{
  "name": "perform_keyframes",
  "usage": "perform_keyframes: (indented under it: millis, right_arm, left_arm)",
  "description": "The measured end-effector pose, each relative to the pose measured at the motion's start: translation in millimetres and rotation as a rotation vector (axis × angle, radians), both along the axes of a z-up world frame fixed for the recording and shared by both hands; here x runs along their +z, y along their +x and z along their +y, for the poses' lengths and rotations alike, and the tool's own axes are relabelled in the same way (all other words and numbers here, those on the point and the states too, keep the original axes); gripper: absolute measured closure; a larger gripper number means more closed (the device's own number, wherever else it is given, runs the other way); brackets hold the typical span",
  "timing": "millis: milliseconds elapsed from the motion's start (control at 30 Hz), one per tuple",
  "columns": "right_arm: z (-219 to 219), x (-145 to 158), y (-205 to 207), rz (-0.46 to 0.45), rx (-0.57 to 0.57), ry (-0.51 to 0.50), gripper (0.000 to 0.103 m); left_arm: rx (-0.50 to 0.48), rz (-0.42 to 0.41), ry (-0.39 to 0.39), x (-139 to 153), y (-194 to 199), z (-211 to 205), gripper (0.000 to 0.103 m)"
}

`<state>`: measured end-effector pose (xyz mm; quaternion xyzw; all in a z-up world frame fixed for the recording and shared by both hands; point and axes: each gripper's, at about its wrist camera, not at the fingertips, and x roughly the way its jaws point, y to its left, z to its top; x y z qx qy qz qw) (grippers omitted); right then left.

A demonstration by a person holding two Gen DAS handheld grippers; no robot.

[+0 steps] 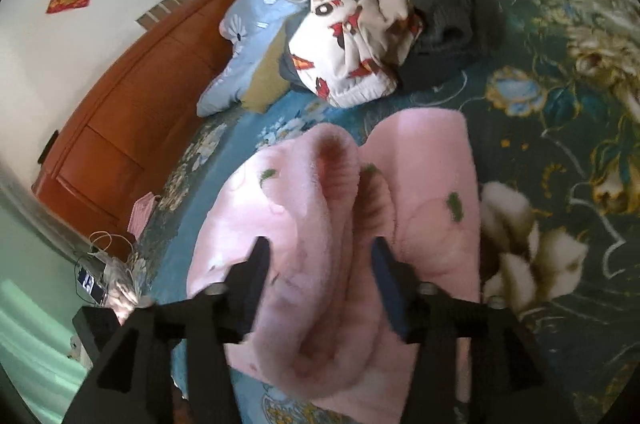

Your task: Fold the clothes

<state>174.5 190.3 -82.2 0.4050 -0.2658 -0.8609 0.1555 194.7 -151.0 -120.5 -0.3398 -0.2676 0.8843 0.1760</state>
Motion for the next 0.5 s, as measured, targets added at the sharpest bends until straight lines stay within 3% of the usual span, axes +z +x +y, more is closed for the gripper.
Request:
perform_keyframes:
  millis: [133,300,500]
  right_arm:
    - [11,-12,9,-0.035,-0.017,-0.043,0.038]
    - [15,-30,0,-0.077,0.027,-0.204,0.036]
    - [-2,-35,-23,-0.088,0.052,-0.257,0.033]
  left_arm:
    - [0.005,0.015,0.003,3,2,0,0.032]
    - [0.017,0.057,0.028,8,7,-6,0.032]
    - [0.017,0.037,0.025,6,4,-6,0.032]
